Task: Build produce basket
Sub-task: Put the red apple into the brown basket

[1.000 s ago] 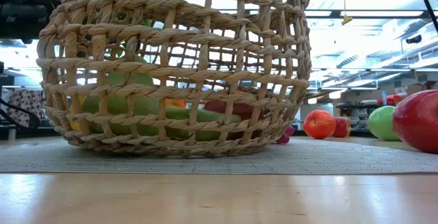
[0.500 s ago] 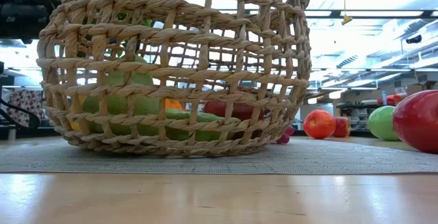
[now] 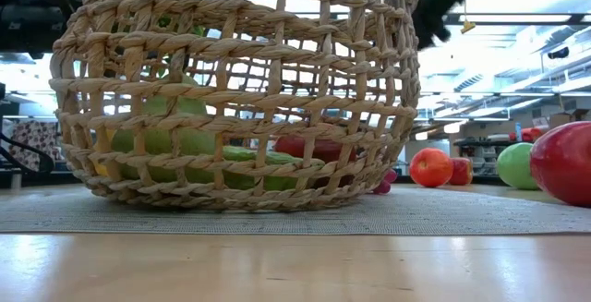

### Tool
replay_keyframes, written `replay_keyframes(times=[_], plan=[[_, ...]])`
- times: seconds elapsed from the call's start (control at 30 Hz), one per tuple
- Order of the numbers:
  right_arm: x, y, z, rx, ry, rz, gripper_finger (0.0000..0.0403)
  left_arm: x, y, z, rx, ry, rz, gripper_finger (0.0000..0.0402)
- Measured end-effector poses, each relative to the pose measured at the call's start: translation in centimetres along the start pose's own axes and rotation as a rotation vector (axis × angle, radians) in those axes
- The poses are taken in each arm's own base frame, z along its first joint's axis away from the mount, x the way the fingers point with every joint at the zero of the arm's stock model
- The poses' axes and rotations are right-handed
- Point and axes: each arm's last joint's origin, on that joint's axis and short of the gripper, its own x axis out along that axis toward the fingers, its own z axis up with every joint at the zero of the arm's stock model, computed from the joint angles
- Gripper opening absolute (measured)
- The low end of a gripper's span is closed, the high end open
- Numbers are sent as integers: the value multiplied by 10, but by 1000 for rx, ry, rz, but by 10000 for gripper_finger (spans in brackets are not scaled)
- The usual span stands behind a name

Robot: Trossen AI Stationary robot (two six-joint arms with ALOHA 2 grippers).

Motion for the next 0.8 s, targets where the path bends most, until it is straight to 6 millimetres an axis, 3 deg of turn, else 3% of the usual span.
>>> replay_keyframes(times=[0.2,0.33,0.53,0.8], plan=[[26,-20,-43,66,60,36,313,0,0,0,0,0,0,389],[39,-30,-59,88,87,-10,342,0,0,0,0,0,0,389],[58,-41,-75,138,168,-42,393,0,0,0,0,0,0,389],[87,-57,-88,183,289,-119,397,0,0,0,0,0,0,389]])
